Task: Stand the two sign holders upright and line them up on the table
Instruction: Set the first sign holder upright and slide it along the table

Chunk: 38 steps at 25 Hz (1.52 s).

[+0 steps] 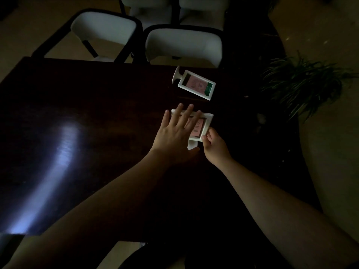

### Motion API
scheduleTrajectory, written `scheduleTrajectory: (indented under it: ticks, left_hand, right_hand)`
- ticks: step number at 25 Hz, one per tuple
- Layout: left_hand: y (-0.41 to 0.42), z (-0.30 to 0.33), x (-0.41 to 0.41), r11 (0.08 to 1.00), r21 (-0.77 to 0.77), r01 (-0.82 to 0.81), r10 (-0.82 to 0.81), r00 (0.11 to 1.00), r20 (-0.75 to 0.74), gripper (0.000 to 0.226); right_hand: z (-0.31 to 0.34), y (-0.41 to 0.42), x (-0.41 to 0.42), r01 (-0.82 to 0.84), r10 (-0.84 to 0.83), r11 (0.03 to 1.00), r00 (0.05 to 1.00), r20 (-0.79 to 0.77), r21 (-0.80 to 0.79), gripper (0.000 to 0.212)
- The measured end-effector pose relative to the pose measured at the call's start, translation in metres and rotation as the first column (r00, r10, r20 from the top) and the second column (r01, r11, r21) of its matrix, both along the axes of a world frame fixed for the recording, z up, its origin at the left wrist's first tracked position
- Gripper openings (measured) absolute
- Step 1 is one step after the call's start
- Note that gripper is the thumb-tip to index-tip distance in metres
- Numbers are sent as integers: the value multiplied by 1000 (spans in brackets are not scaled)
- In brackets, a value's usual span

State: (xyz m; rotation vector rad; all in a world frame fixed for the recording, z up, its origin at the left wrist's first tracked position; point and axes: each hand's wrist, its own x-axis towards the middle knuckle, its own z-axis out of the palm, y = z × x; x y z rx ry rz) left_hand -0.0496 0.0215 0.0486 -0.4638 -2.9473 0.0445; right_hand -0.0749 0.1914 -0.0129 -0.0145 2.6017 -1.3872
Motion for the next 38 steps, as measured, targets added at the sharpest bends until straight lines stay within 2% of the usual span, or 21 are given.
scheduleTrajectory:
  ticks: [2, 4, 8, 12, 17, 24, 29, 38]
  left_hand:
    - [-1, -4, 2, 999, 33, 18, -17, 999, -32, 109]
    - [-6, -11, 9, 994, 110, 14, -7, 998, -63, 111]
    - [-18, -36, 34, 955, 256, -150, 149, 989, 22, 116]
    - [-31, -63, 47, 933, 209, -293, 255, 948, 191, 117]
    - [-35, -91, 49, 957, 90, -274, 233, 918, 322, 112]
    - [-20, -121, 43, 988, 29, -154, 127, 895, 428, 103]
    - [-15, -129, 38, 993, 19, -119, 97, 880, 464, 97]
    - [-11, -136, 36, 991, -5, -136, 122, 869, 480, 93]
  right_hand:
    - [-4, 1, 6, 6, -6, 1000, 1000, 20, 12, 46]
    - [-9, 5, 13, 13, -18, 993, 999, 37, 115, 57]
    - [-24, 10, 28, -58, 53, 961, 998, 24, 270, 69]
    - [-37, 9, 36, -167, 178, 884, 984, 17, 437, 73]
    - [-53, 1, 38, -302, 344, 706, 937, 63, 641, 73]
    - [-70, -7, 38, -371, 459, 602, 885, 74, 707, 67]
    - [-73, -7, 31, -370, 469, 629, 882, 45, 684, 65]
    - [-75, 0, 25, -401, 498, 616, 865, 60, 678, 65]
